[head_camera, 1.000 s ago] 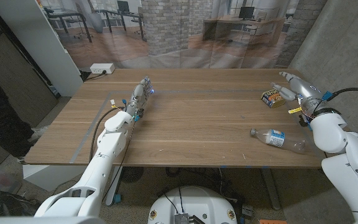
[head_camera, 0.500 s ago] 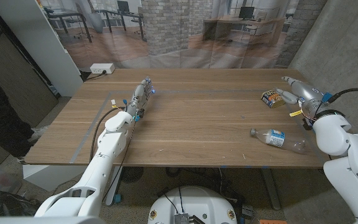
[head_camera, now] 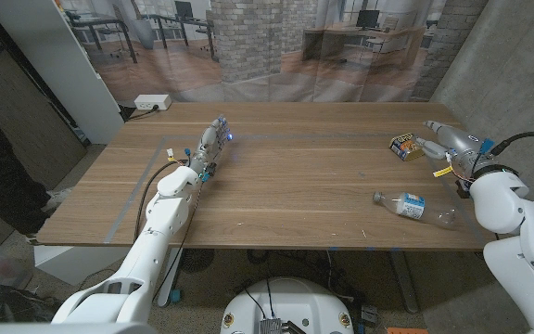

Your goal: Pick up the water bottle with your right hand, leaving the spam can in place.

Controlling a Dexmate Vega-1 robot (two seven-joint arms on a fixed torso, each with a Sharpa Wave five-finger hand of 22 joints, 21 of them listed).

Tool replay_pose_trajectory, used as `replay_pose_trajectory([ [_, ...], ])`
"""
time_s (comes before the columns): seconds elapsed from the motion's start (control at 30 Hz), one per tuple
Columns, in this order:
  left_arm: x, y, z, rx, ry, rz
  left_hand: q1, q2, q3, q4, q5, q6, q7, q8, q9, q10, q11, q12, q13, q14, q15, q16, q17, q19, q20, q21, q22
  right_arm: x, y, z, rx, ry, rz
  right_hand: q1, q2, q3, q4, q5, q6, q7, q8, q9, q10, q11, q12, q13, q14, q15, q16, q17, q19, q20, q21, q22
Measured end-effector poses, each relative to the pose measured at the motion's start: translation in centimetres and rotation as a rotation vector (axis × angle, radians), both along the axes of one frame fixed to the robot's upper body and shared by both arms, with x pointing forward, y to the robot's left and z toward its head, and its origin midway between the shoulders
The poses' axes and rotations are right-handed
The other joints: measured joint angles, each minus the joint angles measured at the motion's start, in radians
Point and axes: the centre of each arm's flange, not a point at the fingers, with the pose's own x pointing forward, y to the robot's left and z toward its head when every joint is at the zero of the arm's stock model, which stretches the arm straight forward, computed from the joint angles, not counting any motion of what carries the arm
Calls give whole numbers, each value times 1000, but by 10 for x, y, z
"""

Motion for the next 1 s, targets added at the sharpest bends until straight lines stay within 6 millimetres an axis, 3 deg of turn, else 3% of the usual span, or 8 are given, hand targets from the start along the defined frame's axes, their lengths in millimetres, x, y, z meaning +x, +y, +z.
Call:
replay_pose_trajectory([
  [1.0,2,-1,-1,4,3,-5,4,4,0,0,0,0,0,0,0,0,0,0,0,0,0,0,0,0,0,-11,0,-5,-4,-3,-30,162,-78,24,-13,8,-8,0,0,0,-4,0,0,0,0,0,5,5,0,0,3,4,0,0],
])
